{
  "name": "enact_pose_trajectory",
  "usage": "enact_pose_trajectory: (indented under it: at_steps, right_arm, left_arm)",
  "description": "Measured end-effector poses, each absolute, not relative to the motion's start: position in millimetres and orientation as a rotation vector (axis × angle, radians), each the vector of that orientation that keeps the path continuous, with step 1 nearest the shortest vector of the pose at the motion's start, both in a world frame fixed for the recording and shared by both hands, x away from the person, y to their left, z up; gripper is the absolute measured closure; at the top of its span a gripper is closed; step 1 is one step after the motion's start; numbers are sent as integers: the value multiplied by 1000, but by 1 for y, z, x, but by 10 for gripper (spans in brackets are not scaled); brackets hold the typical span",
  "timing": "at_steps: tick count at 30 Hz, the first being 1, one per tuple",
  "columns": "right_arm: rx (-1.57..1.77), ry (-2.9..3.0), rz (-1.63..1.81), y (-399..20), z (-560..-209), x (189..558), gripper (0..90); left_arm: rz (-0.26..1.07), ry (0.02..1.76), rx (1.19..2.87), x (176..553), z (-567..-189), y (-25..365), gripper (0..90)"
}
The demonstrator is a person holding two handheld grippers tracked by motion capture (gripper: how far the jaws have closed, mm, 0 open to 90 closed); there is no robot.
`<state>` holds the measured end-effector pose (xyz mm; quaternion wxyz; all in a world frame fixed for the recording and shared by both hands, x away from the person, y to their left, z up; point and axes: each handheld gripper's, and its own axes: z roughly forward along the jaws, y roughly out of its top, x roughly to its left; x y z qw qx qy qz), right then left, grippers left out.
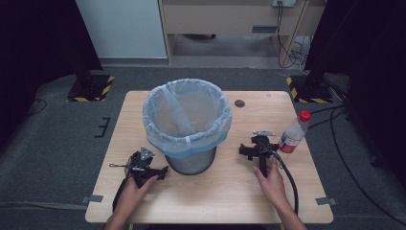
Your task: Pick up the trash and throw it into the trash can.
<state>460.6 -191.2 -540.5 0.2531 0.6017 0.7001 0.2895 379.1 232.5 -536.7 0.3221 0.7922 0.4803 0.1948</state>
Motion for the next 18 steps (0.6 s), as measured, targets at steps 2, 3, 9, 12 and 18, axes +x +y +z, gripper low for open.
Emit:
enact_pose_trajectory:
  at_steps: [2,3,9,12,18]
  right_arm:
    - [1641,1898,784,-191,-540,460,2]
    - [1649,1894,785,-190,-540,460,3]
    - [1662,1874,774,-189,-540,459,3]
    - [1661,1882,779,-188,-540,459,3]
    - [1615,1928,795,-188,-540,459,4]
  left_arm:
    - [511,1261,2080,379,-537,233,0]
    - [511,1261,2080,379,-537,233,0]
    - [511,1261,2080,379,-537,233,0]
    - [511,1261,2080,379,-537,233,0]
    - [511,1261,2080,379,-537,233,0]
